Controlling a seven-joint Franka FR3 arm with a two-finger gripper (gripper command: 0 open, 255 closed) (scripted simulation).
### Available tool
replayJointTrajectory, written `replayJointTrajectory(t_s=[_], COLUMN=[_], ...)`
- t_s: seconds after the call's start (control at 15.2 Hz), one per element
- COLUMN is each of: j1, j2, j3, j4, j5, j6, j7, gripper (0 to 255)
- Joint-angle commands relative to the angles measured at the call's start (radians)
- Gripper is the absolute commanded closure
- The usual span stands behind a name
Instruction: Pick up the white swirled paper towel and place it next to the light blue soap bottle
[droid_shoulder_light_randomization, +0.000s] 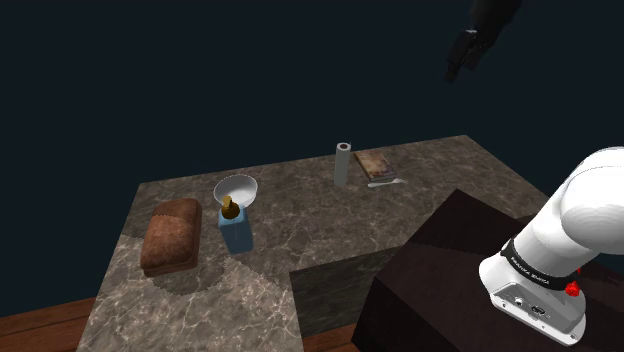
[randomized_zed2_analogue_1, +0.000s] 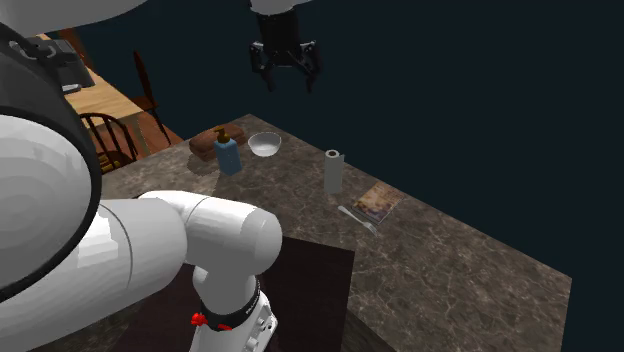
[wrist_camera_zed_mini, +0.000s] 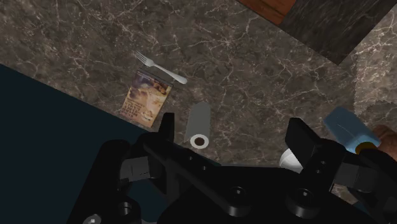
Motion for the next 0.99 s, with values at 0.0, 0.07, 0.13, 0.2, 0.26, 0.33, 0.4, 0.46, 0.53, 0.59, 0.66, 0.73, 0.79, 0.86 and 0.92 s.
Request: replayJointTrajectory(t_s=[0.0, 0.07, 0.13, 0.2, 0.26, 0.33, 0.4, 0.46, 0.53, 0.59, 0.66, 0.73, 0.79, 0.86, 0.92], j1=[0.000, -0.002, -0.004, -0.006, -0.008, -0.010, -0.012, -0.014, -0.016, -0.018, -0.020, -0.022, -0.024, -0.026, -0.028], j2=[0.000, 0.019, 0.039, 0.061, 0.084, 0.109, 0.135, 0.163, 0.192, 0.223, 0.254, 0.287, 0.322, 0.357, 0.393], j3=[0.000, 0.000, 0.001, 0.001, 0.002, 0.002, 0.003, 0.003, 0.003, 0.004, 0.004, 0.004, 0.005, 0.005, 0.005], j4=[0.000, -0.017, -0.033, -0.047, -0.060, -0.071, -0.081, -0.089, -0.095, -0.100, -0.104, -0.106, -0.106, -0.105, -0.102], j5=[0.000, 0.001, 0.002, 0.003, 0.003, 0.004, 0.004, 0.005, 0.005, 0.005, 0.005, 0.005, 0.005, 0.005, 0.005], j6=[0.000, 0.037, 0.074, 0.111, 0.148, 0.185, 0.222, 0.260, 0.297, 0.333, 0.370, 0.406, 0.441, 0.476, 0.511], j7=[0.000, 0.012, 0.024, 0.035, 0.047, 0.058, 0.070, 0.081, 0.092, 0.104, 0.115, 0.126, 0.137, 0.148, 0.159], gripper=[0, 0, 0, 0, 0, 0, 0, 0, 0, 0, 0, 0, 0, 0, 0])
